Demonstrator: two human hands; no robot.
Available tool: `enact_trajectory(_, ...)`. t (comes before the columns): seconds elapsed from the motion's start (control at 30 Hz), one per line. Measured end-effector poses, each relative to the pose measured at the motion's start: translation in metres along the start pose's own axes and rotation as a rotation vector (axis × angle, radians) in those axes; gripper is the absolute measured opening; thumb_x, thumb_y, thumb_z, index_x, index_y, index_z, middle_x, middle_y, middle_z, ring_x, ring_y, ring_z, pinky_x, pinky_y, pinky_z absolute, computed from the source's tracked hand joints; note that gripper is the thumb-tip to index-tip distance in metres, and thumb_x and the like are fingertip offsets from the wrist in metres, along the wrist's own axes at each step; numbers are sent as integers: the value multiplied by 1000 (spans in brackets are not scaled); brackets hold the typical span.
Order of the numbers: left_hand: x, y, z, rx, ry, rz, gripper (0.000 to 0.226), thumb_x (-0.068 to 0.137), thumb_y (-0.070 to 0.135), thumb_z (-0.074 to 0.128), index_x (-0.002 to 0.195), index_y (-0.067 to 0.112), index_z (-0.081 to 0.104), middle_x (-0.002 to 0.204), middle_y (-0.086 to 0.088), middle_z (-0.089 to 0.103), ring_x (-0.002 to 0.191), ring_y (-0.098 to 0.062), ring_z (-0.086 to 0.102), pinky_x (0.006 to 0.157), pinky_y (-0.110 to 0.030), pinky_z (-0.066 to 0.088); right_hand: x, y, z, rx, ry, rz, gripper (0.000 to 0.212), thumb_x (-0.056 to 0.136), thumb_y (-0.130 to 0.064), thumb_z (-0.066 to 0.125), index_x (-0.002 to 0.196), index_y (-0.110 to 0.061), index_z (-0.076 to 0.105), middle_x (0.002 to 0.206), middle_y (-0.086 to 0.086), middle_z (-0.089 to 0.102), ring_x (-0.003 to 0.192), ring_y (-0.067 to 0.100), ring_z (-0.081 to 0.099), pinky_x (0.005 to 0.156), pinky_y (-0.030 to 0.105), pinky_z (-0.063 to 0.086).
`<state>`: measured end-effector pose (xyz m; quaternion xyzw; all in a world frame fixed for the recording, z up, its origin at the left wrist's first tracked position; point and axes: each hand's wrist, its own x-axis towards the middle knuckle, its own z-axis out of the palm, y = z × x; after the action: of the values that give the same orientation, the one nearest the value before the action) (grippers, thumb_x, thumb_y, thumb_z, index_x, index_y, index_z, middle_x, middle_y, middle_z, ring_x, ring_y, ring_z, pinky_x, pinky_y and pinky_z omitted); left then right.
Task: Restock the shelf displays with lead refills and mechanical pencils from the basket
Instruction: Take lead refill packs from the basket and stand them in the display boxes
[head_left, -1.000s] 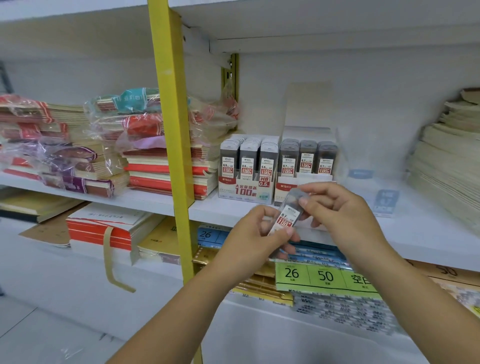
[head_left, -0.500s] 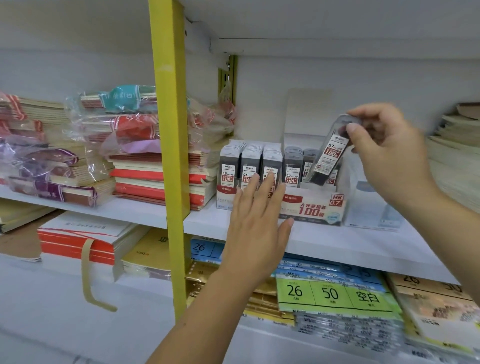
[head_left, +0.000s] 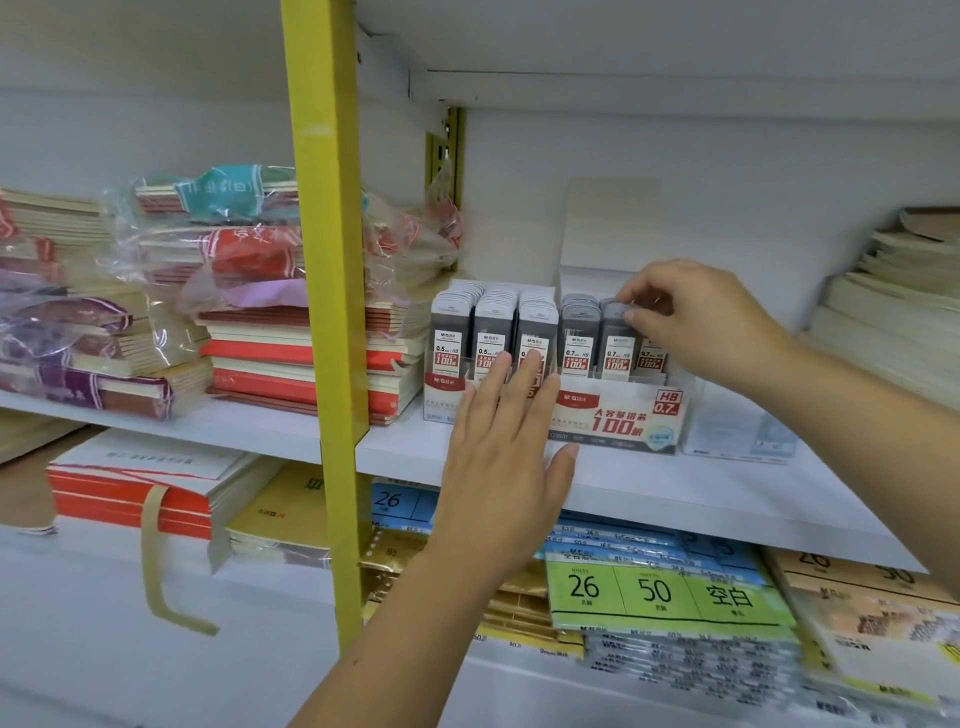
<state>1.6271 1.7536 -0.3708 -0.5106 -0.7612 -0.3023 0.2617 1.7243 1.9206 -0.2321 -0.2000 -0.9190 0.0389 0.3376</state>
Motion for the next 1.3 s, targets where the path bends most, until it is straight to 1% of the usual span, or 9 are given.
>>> enact_trajectory(0.2,-1,-1,-3,-82,13,25,62,102,48,30,158,22,24,168,3,13,155,-13,-5,126,-38,7,-6,1,-3,-277,27,-58,35,94,-29,59,129,-26,61,102,-4,46,103,15,35,82,29,32)
enact_trajectory(0.3,-9,-2,-11,-202,73,17,52,101,31,50,152,20,41,163,2,31,153,-13,13,124,-33,15,-35,-6,-13,-46,174,-71,30,95,-21,56,125,-23,63,99,-5,53,96,10,40,81,24,30)
enact_trajectory(0.4,-30,3,-21,-232,222,-5,37,94,22,53,128,13,64,132,-3,62,126,-15,45,108,-22,30,-95,-16,-14,341,238,-105,23,92,-12,61,109,-27,67,89,-13,60,77,8,51,70,19,41)
enact_trajectory(0.5,-70,10,-19,-233,96,40,29,94,22,51,116,14,68,112,-1,66,106,-16,50,91,-18,33,-163,-17,8,563,82,-87,27,90,-10,65,99,-35,68,84,-16,62,67,7,53,63,9,39)
enact_trajectory(0.63,-152,2,13,-322,-350,7,26,96,15,57,122,18,64,116,-1,62,100,-17,57,83,-30,47,-250,14,78,550,-315,170,28,92,-12,63,95,-40,64,78,-17,59,66,1,52,60,11,38)
enact_trajectory(0.77,-247,-9,71,-338,-719,-254,35,98,19,58,133,19,57,129,-3,56,108,-19,59,90,-35,51,-344,54,165,507,-717,556,20,94,-15,57,107,-29,62,92,-8,60,86,24,63,64,20,42)
enact_trajectory(0.9,-329,-3,124,-359,-944,-609,44,97,26,61,139,18,51,139,-6,53,121,-23,56,99,-32,44,-425,68,232,400,-905,705,25,96,-25,56,120,-26,62,120,-1,64,104,19,61,84,27,48)
enact_trajectory(1.17,-399,-9,173,-397,-977,-920,50,92,29,69,138,22,52,132,2,60,114,-16,59,91,-30,47,-496,58,315,433,-1069,957,55,95,-29,61,145,-21,40,144,5,50,125,24,51,101,37,45)
enact_trajectory(1.3,-398,-6,190,-422,-952,-981,44,93,27,68,134,22,54,126,2,66,114,-20,62,99,-44,51,-497,47,340,311,-1044,943,56,94,-33,61,144,-19,40,139,8,50,125,29,48,99,42,46)
